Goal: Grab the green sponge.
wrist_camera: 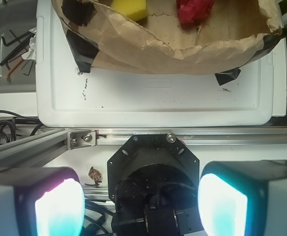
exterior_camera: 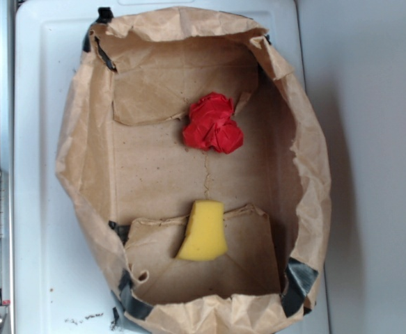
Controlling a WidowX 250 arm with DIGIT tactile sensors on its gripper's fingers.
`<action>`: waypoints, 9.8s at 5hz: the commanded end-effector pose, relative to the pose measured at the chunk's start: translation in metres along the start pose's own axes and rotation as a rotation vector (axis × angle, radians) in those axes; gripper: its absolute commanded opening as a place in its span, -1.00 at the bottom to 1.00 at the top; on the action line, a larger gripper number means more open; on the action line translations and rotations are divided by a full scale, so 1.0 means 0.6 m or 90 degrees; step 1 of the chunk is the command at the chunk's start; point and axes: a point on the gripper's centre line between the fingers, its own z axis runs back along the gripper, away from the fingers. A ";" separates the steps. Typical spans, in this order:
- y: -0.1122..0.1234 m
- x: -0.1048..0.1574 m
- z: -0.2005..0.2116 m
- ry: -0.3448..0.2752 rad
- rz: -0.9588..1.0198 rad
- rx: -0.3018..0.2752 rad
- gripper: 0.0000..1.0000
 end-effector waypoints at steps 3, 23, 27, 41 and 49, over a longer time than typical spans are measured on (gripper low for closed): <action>0.015 0.077 -0.020 -0.026 0.040 0.014 1.00; 0.039 0.103 -0.086 -0.103 0.082 0.060 1.00; 0.043 0.201 -0.170 -0.115 0.190 0.136 1.00; -0.036 0.276 -0.301 -0.094 0.333 -0.071 1.00; 0.011 0.209 -0.212 -0.090 0.367 -0.034 -1.00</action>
